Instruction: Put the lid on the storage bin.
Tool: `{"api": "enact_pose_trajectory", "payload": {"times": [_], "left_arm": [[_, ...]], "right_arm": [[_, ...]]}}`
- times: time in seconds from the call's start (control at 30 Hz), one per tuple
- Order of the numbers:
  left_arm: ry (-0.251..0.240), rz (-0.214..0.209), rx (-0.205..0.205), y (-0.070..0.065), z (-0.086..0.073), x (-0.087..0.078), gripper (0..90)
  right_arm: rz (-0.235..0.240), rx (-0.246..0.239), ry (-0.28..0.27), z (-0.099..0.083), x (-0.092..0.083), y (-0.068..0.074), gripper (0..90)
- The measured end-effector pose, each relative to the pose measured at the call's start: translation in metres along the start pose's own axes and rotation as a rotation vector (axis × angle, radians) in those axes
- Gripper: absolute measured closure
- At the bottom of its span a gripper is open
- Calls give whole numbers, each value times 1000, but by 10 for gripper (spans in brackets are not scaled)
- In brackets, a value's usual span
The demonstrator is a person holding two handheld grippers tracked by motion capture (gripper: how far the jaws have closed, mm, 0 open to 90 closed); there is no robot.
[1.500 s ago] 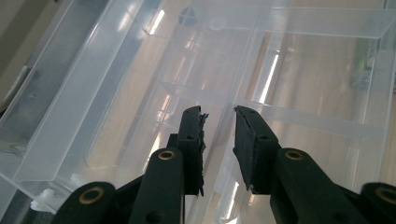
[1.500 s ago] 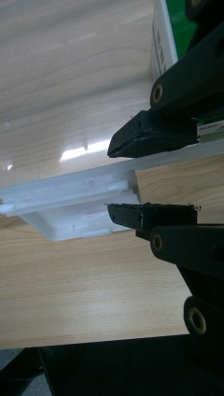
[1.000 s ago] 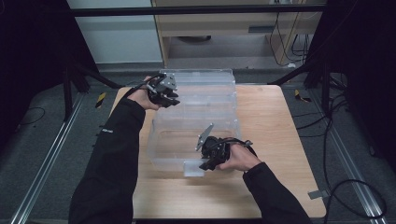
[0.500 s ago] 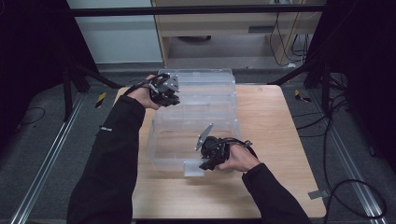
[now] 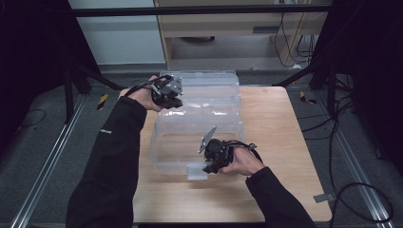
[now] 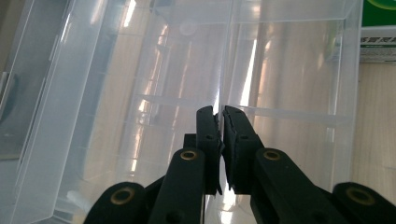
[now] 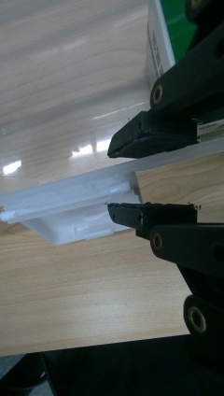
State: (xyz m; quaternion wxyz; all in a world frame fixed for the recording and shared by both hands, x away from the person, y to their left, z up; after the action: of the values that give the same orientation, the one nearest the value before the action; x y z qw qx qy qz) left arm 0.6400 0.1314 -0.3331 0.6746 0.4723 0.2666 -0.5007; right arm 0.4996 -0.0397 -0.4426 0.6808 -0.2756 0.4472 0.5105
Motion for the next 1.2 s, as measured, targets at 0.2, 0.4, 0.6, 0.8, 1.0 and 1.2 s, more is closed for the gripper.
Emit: {"api": "enact_pose_trajectory", "payload": {"times": [0.2, 0.4, 0.6, 0.8, 1.0, 1.2], "left_arm": [[7, -6, 20, -8, 4, -6, 862], [10, -15, 35, -20, 6, -15, 864], [4, -12, 46, -30, 6, -20, 866], [16, -5, 61, -38, 8, -23, 866], [18, -2, 66, -50, 8, -27, 866], [8, -5, 68, -59, 5, -29, 865]], "right_arm": [[1, 7, 0, 0, 0, 0, 666], [3, 2, 0, 0, 0, 1, 666], [0, 0, -6, -1, 0, 1, 666], [-1, 0, -14, -1, 0, 1, 665], [-1, -9, -16, -1, 0, 1, 665], [-7, -16, -19, -1, 0, 1, 664]]}}
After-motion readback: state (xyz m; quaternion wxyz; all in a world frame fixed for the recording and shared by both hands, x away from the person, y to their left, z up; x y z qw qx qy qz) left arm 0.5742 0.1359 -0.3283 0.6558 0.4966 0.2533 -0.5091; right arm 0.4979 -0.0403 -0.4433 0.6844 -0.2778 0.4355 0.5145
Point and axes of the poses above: each handheld gripper's, and its own axes: x roughly forward along the jaws, z roughly out of its top, y roughly to its left, the point moved 4 cm from there along x, roughly forward along the jaws, and after that the axes turned 5 degrees about x, right-handed, at the moved point
